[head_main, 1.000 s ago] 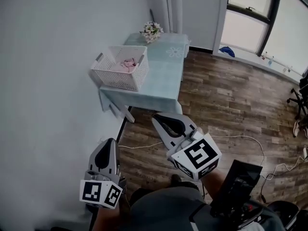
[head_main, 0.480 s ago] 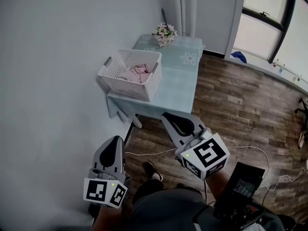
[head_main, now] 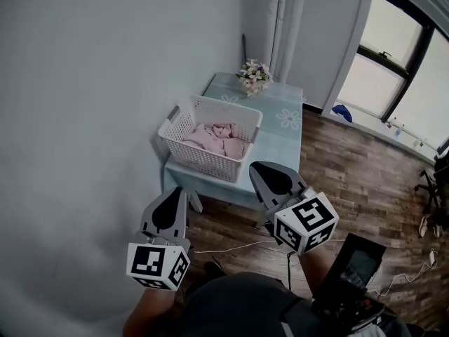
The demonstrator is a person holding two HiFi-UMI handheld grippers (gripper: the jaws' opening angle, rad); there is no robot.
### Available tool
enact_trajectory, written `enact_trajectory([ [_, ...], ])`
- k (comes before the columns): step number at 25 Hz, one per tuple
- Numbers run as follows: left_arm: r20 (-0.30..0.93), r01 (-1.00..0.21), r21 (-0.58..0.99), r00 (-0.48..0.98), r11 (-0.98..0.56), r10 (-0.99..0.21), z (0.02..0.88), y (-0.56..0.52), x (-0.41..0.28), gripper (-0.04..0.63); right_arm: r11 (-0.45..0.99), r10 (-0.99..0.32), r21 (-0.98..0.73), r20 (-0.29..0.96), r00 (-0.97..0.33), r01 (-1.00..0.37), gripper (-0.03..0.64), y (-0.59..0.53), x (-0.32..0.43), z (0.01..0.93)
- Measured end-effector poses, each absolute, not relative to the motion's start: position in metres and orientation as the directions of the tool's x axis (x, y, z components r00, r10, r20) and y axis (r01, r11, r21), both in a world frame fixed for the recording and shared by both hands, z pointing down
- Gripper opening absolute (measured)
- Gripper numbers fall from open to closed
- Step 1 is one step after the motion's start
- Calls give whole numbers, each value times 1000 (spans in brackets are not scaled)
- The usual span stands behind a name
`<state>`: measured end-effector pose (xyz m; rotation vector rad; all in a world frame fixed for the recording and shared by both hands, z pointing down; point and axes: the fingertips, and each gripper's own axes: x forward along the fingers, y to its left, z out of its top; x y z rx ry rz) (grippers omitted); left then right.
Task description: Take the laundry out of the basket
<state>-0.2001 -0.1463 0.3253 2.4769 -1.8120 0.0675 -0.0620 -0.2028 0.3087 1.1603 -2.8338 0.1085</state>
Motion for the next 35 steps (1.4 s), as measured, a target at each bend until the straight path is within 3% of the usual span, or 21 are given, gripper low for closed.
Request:
enact_trajectory([
  [12,89,-944,79,327,-321,-941,344,-220,-258,9,751,-653,49,206,-729,-659,33,-275,-139,319],
  [15,103,-947,85,316,-309,-943,351,-239,-260,9,766,-631,47,240,-738,-641,152,-295,-147,332],
  [25,147,-971,72,239,-230,-960,360,-329,-279,11,821,-537,32,379,-754,-569,270,-416,-169,381],
  [35,273,-988,139,110,-74,-956,401,-390,-304,35,917,-228,-73,710,-667,-392,443,-489,-210,520],
])
